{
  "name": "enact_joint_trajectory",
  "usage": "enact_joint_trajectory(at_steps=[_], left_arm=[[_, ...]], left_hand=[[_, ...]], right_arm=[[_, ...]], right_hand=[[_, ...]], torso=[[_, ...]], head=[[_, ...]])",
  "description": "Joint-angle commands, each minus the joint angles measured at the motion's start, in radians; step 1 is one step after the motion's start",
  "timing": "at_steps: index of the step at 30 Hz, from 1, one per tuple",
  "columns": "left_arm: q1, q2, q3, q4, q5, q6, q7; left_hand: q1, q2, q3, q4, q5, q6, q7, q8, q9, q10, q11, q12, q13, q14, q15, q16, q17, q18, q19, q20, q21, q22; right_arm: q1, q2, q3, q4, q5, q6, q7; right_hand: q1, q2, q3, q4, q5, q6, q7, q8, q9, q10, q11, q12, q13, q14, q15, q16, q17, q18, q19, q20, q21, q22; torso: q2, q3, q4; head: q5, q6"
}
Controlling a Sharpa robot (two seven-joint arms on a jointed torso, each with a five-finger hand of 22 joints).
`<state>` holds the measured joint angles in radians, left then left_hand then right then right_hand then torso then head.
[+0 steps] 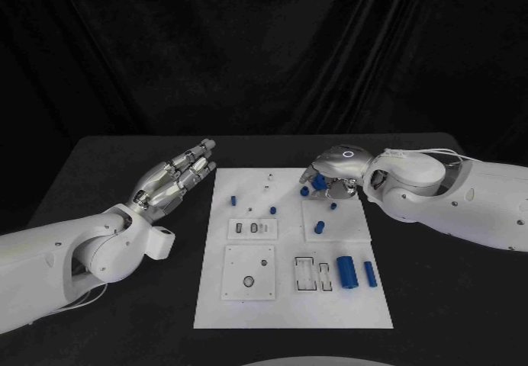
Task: Assemble the parts on the task board
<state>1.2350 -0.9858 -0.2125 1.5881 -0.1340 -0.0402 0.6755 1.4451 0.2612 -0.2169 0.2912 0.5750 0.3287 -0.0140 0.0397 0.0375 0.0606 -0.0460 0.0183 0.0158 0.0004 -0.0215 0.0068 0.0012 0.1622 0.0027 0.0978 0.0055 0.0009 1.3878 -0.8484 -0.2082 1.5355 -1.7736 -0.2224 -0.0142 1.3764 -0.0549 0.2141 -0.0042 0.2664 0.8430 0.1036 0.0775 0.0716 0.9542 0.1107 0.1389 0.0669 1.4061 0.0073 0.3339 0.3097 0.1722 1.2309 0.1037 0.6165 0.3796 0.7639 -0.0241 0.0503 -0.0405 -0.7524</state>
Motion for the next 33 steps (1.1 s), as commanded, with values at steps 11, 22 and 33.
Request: enact_joint_trajectory(at_steps=[11,22,33], left_arm=[[0.002,0.003,0.001,-0.004,-0.008,0.029,0.101],[0.002,0.010,0.001,-0.017,-0.008,0.042,0.093],[0.002,0.013,0.001,-0.023,-0.008,0.050,0.086]], left_hand=[[0.014,-0.001,0.009,-0.002,0.008,0.000,0.011,0.002,0.000,-0.004,0.008,-0.001,-0.002,0.000,0.006,-0.007,-0.001,0.018,-0.002,0.003,-0.005,-0.001],[0.018,-0.001,0.011,-0.002,0.009,-0.004,0.010,0.001,0.000,-0.008,0.007,-0.002,-0.003,0.000,0.012,-0.007,-0.001,0.017,-0.002,0.009,-0.005,0.000],[0.020,-0.001,0.013,-0.002,0.009,-0.006,0.010,0.001,-0.001,-0.013,0.005,-0.003,-0.004,0.000,0.018,-0.007,-0.001,0.017,-0.001,0.018,-0.003,0.001]], right_arm=[[-0.010,0.041,0.001,-0.058,-0.009,-0.021,-0.005],[-0.020,0.070,0.001,-0.089,-0.009,-0.022,0.003],[-0.027,0.085,0.001,-0.111,-0.009,-0.019,0.003]], right_hand=[[-0.012,-0.005,0.021,0.019,-0.041,0.015,-0.002,0.003,0.001,0.007,-0.003,-0.016,0.000,0.024,-0.005,0.066,0.047,0.008,-0.001,-0.002,0.051,0.051],[-0.016,-0.026,0.048,0.061,-0.055,0.029,0.005,0.001,0.002,0.046,-0.016,-0.022,0.001,0.074,-0.019,0.710,0.558,-0.066,0.122,-0.013,0.589,0.682],[-0.011,-0.038,0.064,0.068,-0.055,0.064,0.018,0.012,0.006,0.079,-0.021,-0.017,0.001,0.103,-0.018,0.936,0.790,-0.090,0.175,-0.010,0.711,0.836]], torso=[[-0.009,-0.0010,-0.0029],[-0.012,-0.0006,-0.0028],[-0.013,-0.0015,-0.0041]], head=[[0.007,-0.005],[0.005,-0.009],[0.007,-0.012]])
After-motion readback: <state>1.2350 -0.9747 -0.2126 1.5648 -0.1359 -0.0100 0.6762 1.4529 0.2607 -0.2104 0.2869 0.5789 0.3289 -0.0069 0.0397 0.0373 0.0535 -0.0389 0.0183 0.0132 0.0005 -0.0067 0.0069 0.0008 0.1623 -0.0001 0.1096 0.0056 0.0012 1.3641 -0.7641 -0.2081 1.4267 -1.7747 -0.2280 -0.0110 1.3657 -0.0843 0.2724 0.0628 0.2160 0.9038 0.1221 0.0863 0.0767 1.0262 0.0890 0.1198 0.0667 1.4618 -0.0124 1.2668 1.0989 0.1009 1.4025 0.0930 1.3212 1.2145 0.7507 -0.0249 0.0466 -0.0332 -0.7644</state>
